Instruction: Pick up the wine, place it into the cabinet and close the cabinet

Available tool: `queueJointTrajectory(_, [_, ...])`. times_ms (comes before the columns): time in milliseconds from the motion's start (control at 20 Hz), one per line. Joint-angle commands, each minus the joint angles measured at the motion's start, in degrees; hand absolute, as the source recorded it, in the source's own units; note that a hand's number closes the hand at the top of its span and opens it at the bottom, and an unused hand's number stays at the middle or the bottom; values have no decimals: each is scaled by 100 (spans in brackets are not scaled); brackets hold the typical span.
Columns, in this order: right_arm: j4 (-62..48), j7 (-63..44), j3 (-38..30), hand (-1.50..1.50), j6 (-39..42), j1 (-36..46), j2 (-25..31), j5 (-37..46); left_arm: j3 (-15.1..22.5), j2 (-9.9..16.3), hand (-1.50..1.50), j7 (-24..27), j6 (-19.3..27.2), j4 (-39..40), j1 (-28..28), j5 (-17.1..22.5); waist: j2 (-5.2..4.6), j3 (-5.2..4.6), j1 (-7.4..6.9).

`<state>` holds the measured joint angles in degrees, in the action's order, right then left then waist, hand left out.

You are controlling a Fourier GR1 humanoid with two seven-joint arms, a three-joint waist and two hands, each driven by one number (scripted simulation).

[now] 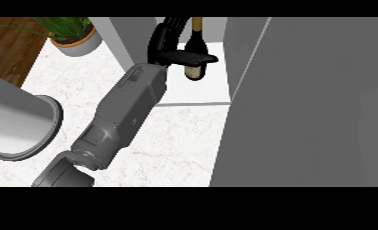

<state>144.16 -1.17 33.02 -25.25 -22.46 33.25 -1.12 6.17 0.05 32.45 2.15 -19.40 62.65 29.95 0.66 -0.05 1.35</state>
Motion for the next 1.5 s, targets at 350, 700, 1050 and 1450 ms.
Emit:
queueJointTrajectory(350, [1029, -440, 130, -150, -92, -261, 84, -76, 1139, -5, -150, -300, -27, -1997, -1705, 688, 35, 0, -106])
queueJointTrajectory(700, [1320, -485, 19, -150, -149, -471, 230, -29, 1541, 2, -150, -555, 390, -3396, -2871, 318, 23, 2, -175])
queueJointTrajectory(1050, [1120, -380, -43, -150, -101, -388, 292, -108, 1800, 398, -150, -1003, 392, -5128, -4341, 478, 2, 3, -222])
queueJointTrajectory(1450, [1109, -438, -279, -150, 295, -273, 643, -315, 1699, 819, -150, -1000, -29, -5971, -5350, 701, -43, 3, -138])
